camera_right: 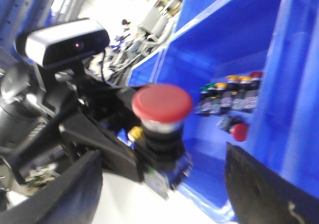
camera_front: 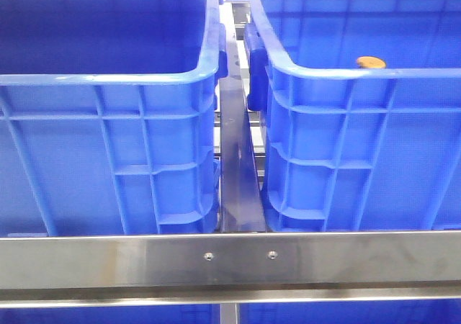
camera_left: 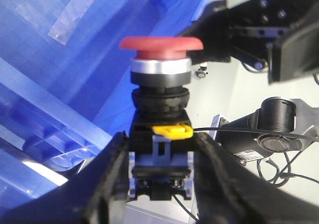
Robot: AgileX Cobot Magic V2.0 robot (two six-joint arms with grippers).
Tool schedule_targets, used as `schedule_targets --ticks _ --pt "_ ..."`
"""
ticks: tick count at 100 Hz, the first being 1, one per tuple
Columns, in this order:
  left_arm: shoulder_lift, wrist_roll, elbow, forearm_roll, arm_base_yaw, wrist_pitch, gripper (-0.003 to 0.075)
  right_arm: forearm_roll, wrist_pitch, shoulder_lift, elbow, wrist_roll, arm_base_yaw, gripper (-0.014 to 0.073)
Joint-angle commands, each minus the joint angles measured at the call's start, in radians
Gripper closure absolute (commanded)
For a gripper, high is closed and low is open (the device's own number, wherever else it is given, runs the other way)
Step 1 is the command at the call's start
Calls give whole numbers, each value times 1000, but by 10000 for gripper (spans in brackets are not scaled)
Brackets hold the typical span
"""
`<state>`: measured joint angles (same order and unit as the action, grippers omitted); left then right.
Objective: Pick red and yellow buttons and place in box
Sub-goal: 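Grasp the red button's cap with the right gripper from the left gripper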
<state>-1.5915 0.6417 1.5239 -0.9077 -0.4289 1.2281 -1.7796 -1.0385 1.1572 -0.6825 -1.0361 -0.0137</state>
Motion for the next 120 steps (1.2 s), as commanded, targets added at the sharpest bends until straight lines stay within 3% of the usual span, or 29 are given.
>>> schedule_targets --ticks 1,30,66,120 --pt "45 5 31 -77 -7 39 532 -138 -89 31 -69 16 0 55" --pt "42 5 31 -75 -7 39 532 -138 -86 75 -153 26 -3 55" --pt "42 5 31 -75 -7 35 532 -138 64 75 -166 26 -86 55" --pt "42 5 31 -75 -7 35 532 -139 135 75 -166 26 -132 55"
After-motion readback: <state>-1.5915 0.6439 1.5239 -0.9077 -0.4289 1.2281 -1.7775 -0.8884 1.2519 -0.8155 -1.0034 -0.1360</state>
